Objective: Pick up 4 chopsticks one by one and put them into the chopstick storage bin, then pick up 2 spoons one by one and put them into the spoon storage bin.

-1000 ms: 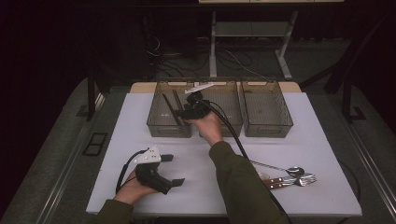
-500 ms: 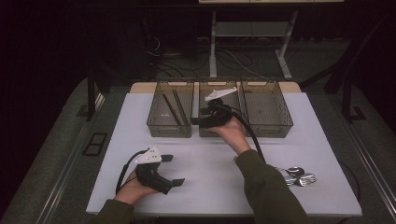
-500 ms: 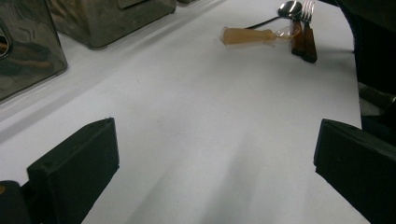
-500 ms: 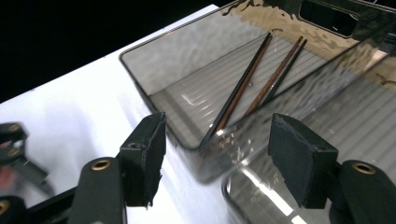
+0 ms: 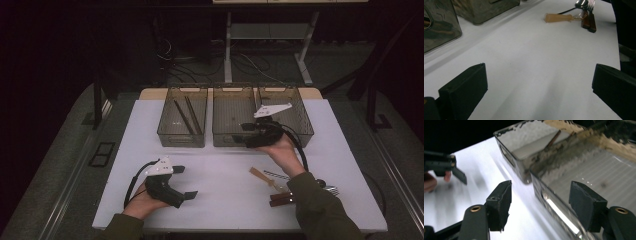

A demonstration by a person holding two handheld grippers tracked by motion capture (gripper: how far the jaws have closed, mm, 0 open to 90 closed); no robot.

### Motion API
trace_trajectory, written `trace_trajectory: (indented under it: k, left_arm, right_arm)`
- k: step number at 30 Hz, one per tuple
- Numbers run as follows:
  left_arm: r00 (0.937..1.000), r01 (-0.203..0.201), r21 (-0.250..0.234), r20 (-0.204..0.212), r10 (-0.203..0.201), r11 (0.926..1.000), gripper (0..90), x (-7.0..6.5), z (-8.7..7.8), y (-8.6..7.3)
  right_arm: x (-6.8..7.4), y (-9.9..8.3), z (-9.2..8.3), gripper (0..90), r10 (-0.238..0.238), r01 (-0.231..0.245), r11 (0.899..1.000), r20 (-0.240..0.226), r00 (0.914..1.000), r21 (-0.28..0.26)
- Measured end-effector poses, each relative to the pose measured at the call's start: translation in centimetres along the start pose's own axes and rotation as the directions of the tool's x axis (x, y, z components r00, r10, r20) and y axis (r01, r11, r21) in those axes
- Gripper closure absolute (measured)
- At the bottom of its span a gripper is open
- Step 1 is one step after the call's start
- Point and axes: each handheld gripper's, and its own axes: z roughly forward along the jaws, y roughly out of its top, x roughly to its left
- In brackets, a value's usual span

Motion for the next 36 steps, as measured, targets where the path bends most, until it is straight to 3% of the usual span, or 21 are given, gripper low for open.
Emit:
trace_trajectory:
  k: [9, 18, 26, 36]
  left_arm:
    - [1.0, -0.002, 0.007, -0.002, 0.002, 1.0, 0.0, 0.0, 0.0, 0.0]
    - [1.0, -0.001, 0.005, -0.003, 0.001, 1.0, 0.0, -0.1, 0.0, 0.0]
    - [1.0, -0.007, 0.009, -0.005, 0.008, 0.9999, 0.0, -0.1, 0.0, 0.0]
    - [0.9999, -0.013, 0.014, -0.003, 0.013, 0.9998, 0.0, -0.1, 0.1, 0.0]
  right_arm:
    - [-0.9, -4.1, -3.6, 34.8, 0.026, -0.026, 1.0, 0.031, 0.9992, 0.003]
    - [-1.0, -6.4, -6.2, 34.6, 0.02, -0.021, 0.999, 0.05, 0.9985, 0.029]
    - [-0.4, -8.2, -7.0, 33.7, 0.023, -0.026, 0.997, 0.045, 0.9987, 0.073]
    - [0.3, -9.2, -6.1, 36.3, 0.034, -0.039, 0.992, 0.037, 0.9987, 0.123]
